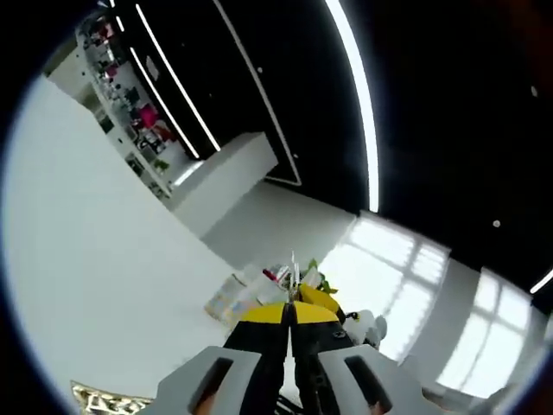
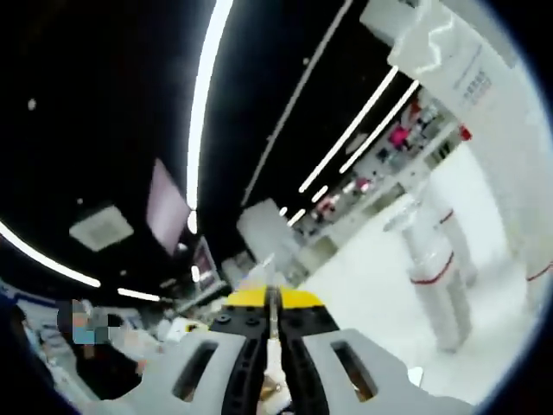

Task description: Arrange the skincare products in the storage area until every visible bottle or jar stands upright without overlapping.

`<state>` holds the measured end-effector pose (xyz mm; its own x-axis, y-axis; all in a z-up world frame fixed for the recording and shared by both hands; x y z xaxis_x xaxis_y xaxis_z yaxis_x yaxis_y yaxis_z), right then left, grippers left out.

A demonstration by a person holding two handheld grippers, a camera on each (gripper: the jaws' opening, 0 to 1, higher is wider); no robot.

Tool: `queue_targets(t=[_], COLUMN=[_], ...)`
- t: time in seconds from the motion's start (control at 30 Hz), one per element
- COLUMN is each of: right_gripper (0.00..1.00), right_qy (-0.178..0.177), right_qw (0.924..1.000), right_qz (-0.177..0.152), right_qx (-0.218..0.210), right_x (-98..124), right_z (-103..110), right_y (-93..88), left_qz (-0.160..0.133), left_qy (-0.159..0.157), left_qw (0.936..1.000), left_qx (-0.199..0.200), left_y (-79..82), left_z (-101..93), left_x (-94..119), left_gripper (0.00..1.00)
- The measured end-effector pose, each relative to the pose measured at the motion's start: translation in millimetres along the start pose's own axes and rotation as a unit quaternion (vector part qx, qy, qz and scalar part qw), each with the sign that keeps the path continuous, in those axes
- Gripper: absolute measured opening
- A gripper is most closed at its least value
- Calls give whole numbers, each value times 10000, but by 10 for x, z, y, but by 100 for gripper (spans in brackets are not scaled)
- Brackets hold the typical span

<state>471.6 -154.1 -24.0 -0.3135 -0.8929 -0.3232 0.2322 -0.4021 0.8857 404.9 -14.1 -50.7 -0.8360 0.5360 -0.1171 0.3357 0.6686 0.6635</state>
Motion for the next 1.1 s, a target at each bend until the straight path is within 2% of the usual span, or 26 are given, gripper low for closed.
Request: queue_targets(t=[0.07,0.1,0.13,0.2,0.23,0.27,0.37,0.43,0.47,0.5,0.57,0.67,0.7,0.77,0.83,0.87,0.9,0.93,0.97,1.1], right_gripper=[1,1,1,0,0,0,0,0,0,0,0,0,0,0,0,0,0,0,0,0], right_qy=[-217,-358,-412,-504,-532,-637,-607,-594,-519,-516,-565,-635,-621,-480,-459,-440,-396,-426,-433,-542], right_qw=[9986,9959,9942,9862,9842,9811,9745,9694,9689,9695,9678,9680,9729,9735,9717,9708,9656,9641,9633,9496], right_qz=[-2,106,153,325,361,459,857,968,952,965,1072,1222,1335,1471,1630,1684,1900,1948,1979,2507], right_qx=[482,820,979,1542,1648,1768,1984,2174,2223,2192,2206,2100,1781,1684,1649,1649,1728,1752,1760,1799], right_x=[23,36,43,56,63,84,151,246,287,442,555,642,665,638,560,551,542,537,536,577], right_z=[0,17,32,71,76,81,115,100,95,43,13,8,51,96,121,124,128,117,112,51], right_y=[30,49,60,117,126,127,92,92,99,128,128,106,53,9,-76,-91,-132,-145,-155,-276], left_qz=[19,48,46,21,27,162,406,576,670,900,1306,1343,1345,1369,1800,1877,2088,2208,2362,2257], left_qy=[82,111,118,80,89,359,742,1084,1151,1157,1295,1586,1740,1742,2152,2247,2544,2633,2620,2826], left_qw=[9999,9996,9992,9993,9991,9969,9925,9839,9815,9786,9730,9653,9584,9575,9458,9432,9333,9292,9283,9255], left_qx=[114,266,392,366,405,677,877,1298,1373,1442,1396,1579,1818,1849,1637,1569,1434,1358,1177,1122], left_y=[-8,-8,-2,34,52,50,137,234,264,289,327,354,382,385,303,287,243,227,222,325], left_z=[12,26,21,46,65,109,207,257,263,241,204,266,325,369,514,541,609,627,631,677], left_x=[4,13,21,1,-23,-36,-99,-158,-186,-229,-372,-502,-602,-685,-843,-860,-901,-928,-977,-1118], left_gripper=[1,1,0,0,0,0,1,1,1,1,1,1,1,1,1,1,1,1,1,1])
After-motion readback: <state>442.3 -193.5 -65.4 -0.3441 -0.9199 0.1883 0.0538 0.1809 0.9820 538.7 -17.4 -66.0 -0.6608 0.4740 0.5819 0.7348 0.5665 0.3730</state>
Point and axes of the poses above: the point that each gripper's makers call its tool centre point, and the gripper's own axes: x roughly backward along the fingers, z roughly to its left, y roughly out of its top, the point moved 7 cm from there along x, roughly backward along the fingers, and after that the axes turned 13 degrees about y, right-handed, at the moved point
